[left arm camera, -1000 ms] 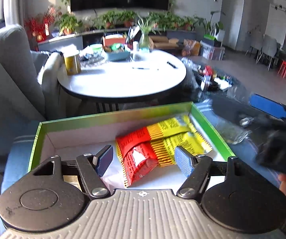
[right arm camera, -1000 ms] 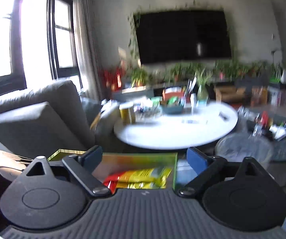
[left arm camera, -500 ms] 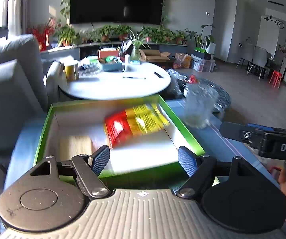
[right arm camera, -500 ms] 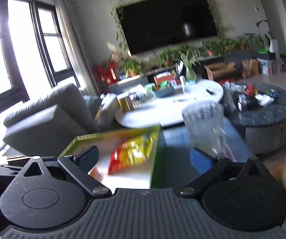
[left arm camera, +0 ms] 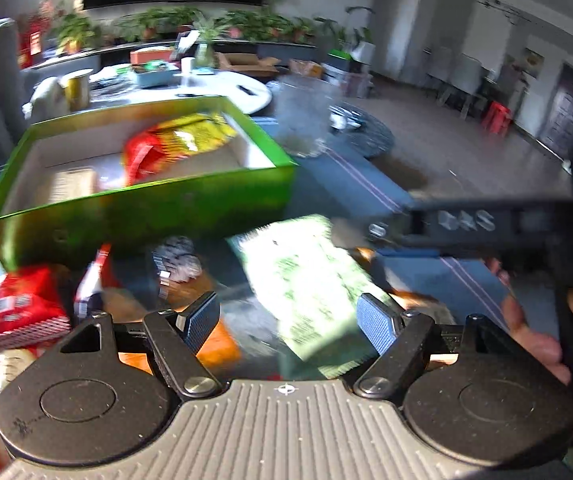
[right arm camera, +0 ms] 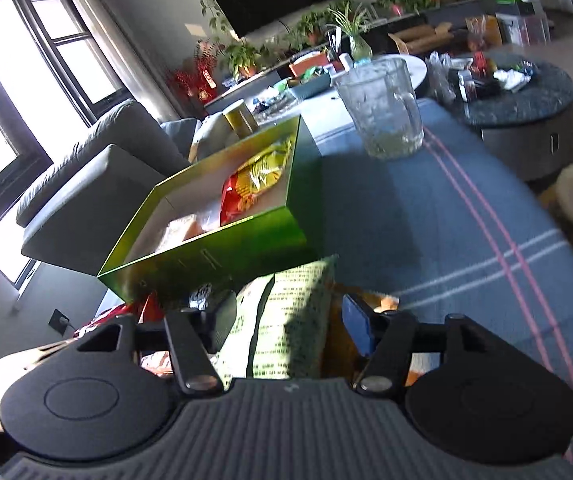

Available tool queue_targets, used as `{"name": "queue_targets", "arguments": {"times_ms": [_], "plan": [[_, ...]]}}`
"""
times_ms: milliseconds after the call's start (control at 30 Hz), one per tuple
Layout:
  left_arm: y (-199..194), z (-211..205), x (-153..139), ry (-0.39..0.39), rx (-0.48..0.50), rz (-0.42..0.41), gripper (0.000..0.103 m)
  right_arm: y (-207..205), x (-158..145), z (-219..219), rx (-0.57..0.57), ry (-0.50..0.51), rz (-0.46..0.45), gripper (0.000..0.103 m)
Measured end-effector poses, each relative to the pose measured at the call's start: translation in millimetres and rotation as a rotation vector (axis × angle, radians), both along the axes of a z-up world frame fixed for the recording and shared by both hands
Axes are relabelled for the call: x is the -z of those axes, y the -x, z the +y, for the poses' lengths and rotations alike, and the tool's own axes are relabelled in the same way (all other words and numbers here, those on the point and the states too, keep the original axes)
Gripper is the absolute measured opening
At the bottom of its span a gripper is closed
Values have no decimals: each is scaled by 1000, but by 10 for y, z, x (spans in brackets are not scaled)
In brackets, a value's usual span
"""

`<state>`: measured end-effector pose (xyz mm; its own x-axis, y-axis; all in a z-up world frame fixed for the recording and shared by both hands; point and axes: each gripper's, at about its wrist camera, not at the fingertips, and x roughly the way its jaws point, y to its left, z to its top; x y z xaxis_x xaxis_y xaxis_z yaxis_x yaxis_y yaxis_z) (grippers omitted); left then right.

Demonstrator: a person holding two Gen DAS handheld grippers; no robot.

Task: Organize snacks
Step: 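Grasp the green printed bag with the left gripper while the right gripper grips it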

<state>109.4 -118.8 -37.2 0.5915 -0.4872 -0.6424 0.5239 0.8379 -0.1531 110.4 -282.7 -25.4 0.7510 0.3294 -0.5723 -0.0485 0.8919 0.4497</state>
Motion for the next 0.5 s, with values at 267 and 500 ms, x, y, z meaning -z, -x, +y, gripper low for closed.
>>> {"name": "queue_targets", "arguments": {"times_ms": [267,500], "plan": [[30,-201,174,-32,52,48,73,46,142,-30,-9,-25,42,65],[152,-263,17,25,79,12,71,59,157,1,-59,-74,30,64]]}}
